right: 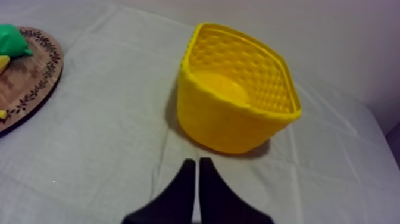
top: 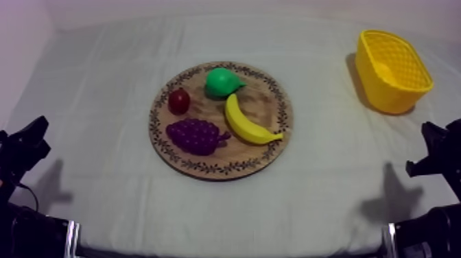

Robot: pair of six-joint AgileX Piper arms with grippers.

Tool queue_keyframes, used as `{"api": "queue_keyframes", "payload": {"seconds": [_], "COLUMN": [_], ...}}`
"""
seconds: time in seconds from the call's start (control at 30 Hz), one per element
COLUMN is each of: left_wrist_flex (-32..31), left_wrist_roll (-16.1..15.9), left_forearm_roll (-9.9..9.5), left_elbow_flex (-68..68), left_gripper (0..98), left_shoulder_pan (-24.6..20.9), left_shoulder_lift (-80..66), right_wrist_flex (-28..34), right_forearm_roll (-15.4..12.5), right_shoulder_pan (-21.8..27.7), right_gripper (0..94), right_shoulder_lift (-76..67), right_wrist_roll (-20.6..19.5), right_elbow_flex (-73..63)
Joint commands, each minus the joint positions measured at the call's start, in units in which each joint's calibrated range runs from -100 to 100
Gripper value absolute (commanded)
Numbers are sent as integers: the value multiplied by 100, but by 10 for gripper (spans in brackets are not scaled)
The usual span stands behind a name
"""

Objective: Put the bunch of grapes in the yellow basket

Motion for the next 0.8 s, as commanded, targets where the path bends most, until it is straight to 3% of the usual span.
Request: {"api": "queue_keyframes", "payload": {"seconds": [0.0,0.77], "left_wrist_flex": [-3,-3], "left_wrist_roll": [0,0], "left_forearm_roll": [-4,-4], "left_elbow_flex": [-4,-4], "left_gripper": [1,1], "left_shoulder_pan": [-1,-1], "left_shoulder_lift": [0,0], "right_wrist_flex": [1,11], "right_forearm_roll": [4,75], "right_shoulder_pan": [-1,-96], "right_gripper": [5,5], "right_shoulder_lift": [0,142], "right_wrist_roll": [-585,-371], "right_elbow_flex": [5,-113]}}
